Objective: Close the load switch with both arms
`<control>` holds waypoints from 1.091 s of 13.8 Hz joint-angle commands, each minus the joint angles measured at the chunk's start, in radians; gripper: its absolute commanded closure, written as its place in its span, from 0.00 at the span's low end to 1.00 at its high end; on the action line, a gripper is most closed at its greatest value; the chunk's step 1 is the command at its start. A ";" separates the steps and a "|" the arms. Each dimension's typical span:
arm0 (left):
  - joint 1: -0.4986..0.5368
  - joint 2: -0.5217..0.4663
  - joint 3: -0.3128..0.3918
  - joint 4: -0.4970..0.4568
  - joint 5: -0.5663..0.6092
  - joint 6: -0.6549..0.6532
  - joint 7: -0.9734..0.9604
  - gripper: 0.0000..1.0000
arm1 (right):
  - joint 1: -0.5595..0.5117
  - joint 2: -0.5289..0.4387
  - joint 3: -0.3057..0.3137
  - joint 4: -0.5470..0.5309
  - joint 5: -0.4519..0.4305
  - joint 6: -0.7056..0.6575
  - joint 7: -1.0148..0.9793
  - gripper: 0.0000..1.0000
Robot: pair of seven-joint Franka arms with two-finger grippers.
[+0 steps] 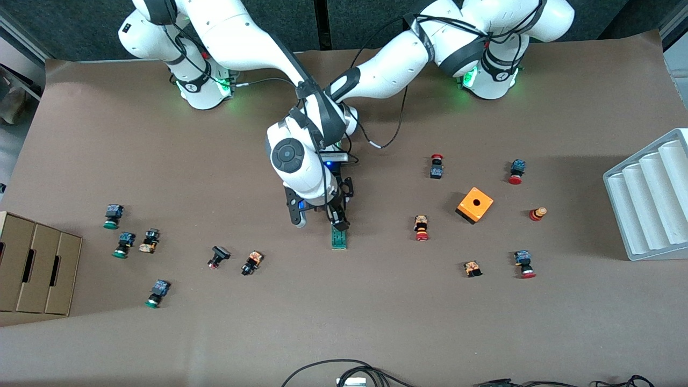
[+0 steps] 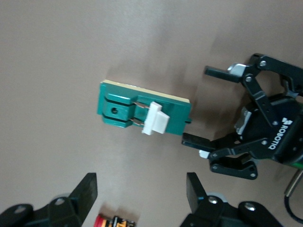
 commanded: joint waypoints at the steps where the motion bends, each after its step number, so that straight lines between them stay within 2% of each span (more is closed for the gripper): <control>1: 0.006 0.011 -0.002 -0.014 0.023 -0.023 0.010 0.01 | 0.020 0.005 -0.020 -0.015 0.033 0.018 -0.014 0.15; 10: 0.067 0.013 -0.002 -0.031 0.064 -0.023 -0.026 0.01 | 0.021 0.067 -0.020 -0.013 0.027 0.101 -0.039 0.17; 15: 0.068 0.014 -0.005 -0.022 0.063 -0.020 -0.027 0.17 | 0.027 0.090 -0.020 -0.016 0.027 0.125 -0.040 0.25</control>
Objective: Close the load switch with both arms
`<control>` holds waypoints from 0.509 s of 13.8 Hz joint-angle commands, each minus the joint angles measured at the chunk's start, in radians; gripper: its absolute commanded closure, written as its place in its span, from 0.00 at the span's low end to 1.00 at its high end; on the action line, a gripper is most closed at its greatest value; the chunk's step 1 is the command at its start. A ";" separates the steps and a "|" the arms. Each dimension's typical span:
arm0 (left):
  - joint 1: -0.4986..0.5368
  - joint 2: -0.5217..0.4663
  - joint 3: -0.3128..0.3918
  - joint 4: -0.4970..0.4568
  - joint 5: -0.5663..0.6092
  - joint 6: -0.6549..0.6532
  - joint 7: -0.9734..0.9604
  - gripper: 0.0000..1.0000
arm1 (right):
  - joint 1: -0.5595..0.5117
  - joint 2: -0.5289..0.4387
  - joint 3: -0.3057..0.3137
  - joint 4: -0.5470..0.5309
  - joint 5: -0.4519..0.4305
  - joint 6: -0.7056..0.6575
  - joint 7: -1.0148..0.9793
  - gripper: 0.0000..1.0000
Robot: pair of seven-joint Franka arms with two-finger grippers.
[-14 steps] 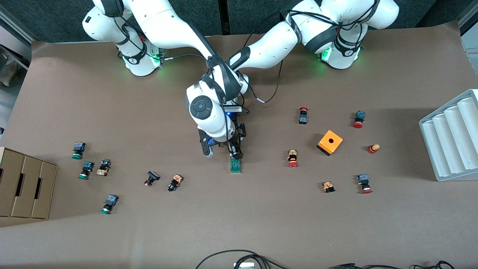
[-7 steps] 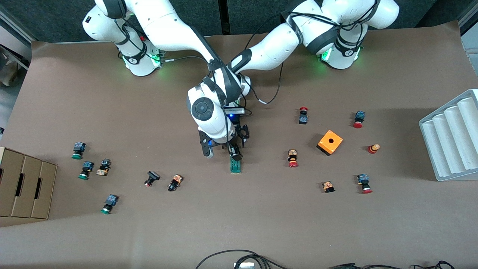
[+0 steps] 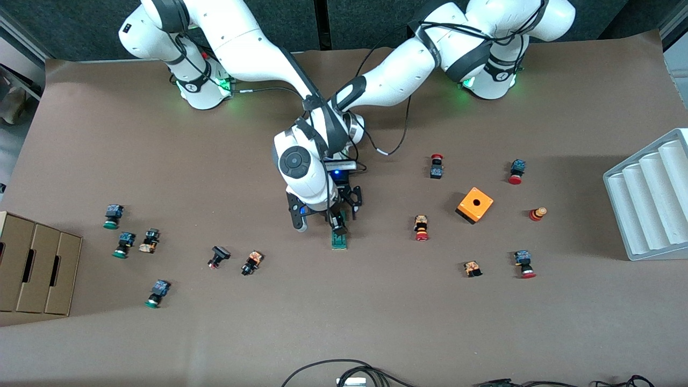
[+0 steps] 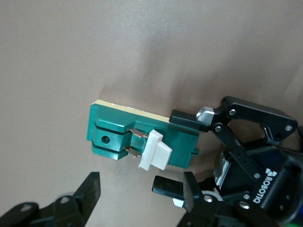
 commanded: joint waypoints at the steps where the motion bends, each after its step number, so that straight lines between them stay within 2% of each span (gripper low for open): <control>1: 0.010 0.013 -0.010 0.002 0.022 -0.004 -0.017 0.17 | 0.020 0.017 -0.015 -0.004 0.027 0.034 -0.018 0.25; 4: 0.010 0.019 -0.013 0.009 0.022 0.001 -0.017 0.18 | 0.032 0.015 -0.015 -0.039 0.027 0.060 -0.027 0.27; 7: 0.009 0.033 -0.030 0.034 0.020 0.002 -0.017 0.25 | 0.040 0.008 -0.015 -0.064 0.027 0.065 -0.047 0.29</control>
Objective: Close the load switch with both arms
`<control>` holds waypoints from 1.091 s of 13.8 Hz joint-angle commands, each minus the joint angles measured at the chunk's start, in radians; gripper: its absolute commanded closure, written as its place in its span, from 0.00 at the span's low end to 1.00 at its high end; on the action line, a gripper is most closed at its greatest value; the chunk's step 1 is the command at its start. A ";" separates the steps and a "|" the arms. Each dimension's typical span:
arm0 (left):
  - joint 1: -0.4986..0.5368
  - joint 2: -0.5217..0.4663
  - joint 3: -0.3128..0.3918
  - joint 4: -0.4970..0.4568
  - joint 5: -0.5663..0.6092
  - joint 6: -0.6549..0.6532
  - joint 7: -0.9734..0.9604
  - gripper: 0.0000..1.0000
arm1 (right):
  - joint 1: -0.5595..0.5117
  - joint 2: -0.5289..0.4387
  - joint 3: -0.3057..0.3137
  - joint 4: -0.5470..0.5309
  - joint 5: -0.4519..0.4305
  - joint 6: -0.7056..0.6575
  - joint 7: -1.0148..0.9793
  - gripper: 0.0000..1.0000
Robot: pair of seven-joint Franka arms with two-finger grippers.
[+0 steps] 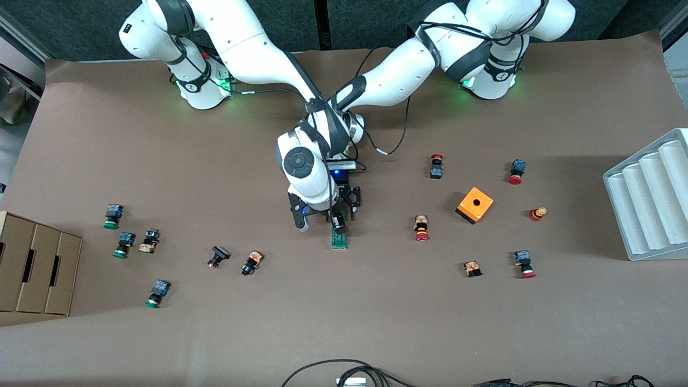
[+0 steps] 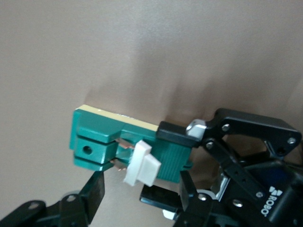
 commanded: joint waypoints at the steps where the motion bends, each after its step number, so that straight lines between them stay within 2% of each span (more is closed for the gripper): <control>1: 0.008 0.031 -0.022 0.034 0.020 0.000 -0.012 0.28 | 0.021 -0.012 -0.015 -0.034 0.027 0.030 -0.033 0.30; 2: 0.008 0.033 -0.022 0.034 0.020 0.000 -0.012 0.30 | 0.021 -0.012 -0.015 -0.032 0.027 0.031 -0.033 0.36; 6: 0.007 0.041 -0.025 0.040 0.020 0.000 -0.012 0.36 | 0.019 -0.011 -0.015 -0.034 0.027 0.044 -0.046 0.44; 7: 0.005 0.045 -0.025 0.040 0.020 0.000 -0.007 0.38 | 0.018 -0.011 -0.015 -0.032 0.027 0.044 -0.048 0.50; 10: 0.005 0.051 -0.025 0.041 0.029 0.000 -0.009 0.42 | 0.012 -0.012 -0.015 -0.032 0.028 0.044 -0.066 0.53; 12: 0.004 0.053 -0.025 0.046 0.029 0.000 -0.009 0.43 | 0.010 -0.012 -0.015 -0.029 0.030 0.044 -0.069 0.60; 15: 0.004 0.054 -0.025 0.046 0.029 0.000 -0.009 0.43 | 0.010 -0.015 -0.016 -0.027 0.030 0.044 -0.071 0.63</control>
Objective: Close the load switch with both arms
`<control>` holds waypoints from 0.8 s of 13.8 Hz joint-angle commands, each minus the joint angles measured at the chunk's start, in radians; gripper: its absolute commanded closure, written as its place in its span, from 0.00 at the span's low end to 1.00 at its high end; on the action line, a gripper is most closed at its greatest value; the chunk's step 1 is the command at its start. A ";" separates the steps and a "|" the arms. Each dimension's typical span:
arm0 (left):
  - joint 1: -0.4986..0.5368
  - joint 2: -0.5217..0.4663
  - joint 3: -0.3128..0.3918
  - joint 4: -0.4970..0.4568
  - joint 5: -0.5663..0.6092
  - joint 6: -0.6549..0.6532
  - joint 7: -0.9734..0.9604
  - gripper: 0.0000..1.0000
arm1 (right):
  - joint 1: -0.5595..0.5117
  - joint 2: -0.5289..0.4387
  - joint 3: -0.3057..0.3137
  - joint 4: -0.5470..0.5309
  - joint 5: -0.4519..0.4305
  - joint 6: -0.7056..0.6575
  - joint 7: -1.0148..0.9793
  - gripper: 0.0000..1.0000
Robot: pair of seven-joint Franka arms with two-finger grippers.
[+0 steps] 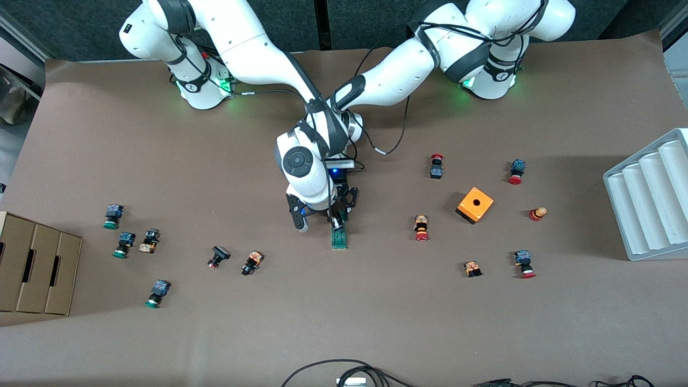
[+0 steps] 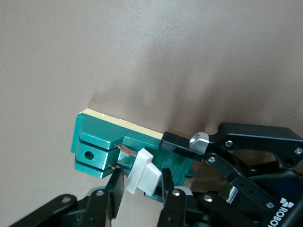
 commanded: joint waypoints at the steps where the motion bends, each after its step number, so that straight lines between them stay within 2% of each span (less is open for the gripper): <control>1: 0.004 0.047 -0.014 0.037 0.024 0.000 -0.008 0.45 | 0.006 -0.014 -0.008 -0.014 0.030 0.021 -0.029 0.65; 3: 0.004 0.051 -0.014 0.037 0.024 0.000 -0.009 0.49 | 0.002 -0.019 -0.008 -0.014 0.030 0.021 -0.030 0.67; 11: 0.001 0.063 -0.014 0.037 0.024 0.000 -0.014 0.48 | -0.007 -0.019 -0.014 -0.008 0.036 0.021 -0.044 0.80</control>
